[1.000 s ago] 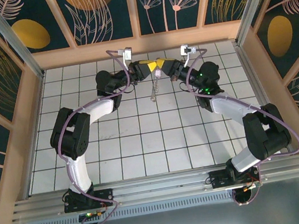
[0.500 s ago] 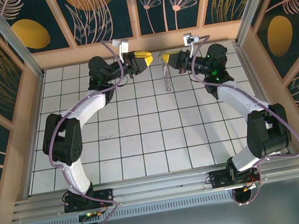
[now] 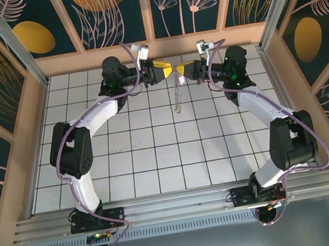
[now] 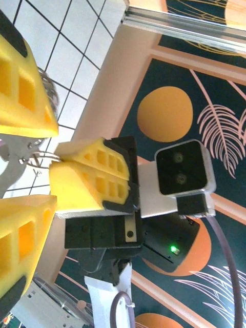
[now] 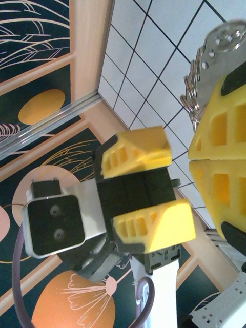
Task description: Put the keys on the keyring
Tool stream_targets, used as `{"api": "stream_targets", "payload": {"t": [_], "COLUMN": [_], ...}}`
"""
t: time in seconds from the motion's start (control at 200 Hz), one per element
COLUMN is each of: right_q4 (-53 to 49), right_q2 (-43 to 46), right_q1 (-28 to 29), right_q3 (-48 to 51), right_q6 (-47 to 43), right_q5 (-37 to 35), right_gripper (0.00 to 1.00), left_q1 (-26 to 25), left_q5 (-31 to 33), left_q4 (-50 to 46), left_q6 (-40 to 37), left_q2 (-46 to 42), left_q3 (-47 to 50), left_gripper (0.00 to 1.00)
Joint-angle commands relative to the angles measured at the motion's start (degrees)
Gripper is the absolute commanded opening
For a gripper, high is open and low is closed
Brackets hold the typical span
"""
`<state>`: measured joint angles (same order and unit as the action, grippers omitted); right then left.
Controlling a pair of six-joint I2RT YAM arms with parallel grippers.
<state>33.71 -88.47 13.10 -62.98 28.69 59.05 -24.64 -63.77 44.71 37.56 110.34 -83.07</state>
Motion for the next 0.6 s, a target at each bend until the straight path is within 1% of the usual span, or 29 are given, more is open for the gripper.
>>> {"api": "stream_targets", "payload": {"t": [0.0, 0.45, 0.596], "right_q4": [5.0, 7.6, 7.6], "right_q2": [0.6, 0.1, -0.1], "right_q1": [-0.2, 0.2, 0.3], "right_q3": [-1.1, -0.5, -0.5], "right_q6": [0.9, 2.5, 2.4], "right_q5": [1.8, 1.7, 1.8], "right_gripper": [0.0, 0.0, 0.0], "left_q1": [-0.1, -2.0, -2.3], "left_q5": [-2.6, -3.0, -2.7], "left_q4": [2.4, 4.1, 4.6], "left_q6": [1.4, 2.7, 3.0], "left_q2": [1.0, 2.2, 2.2], "left_q3": [-1.3, -2.6, -2.8], "left_gripper": [0.35, 0.35, 0.32]}}
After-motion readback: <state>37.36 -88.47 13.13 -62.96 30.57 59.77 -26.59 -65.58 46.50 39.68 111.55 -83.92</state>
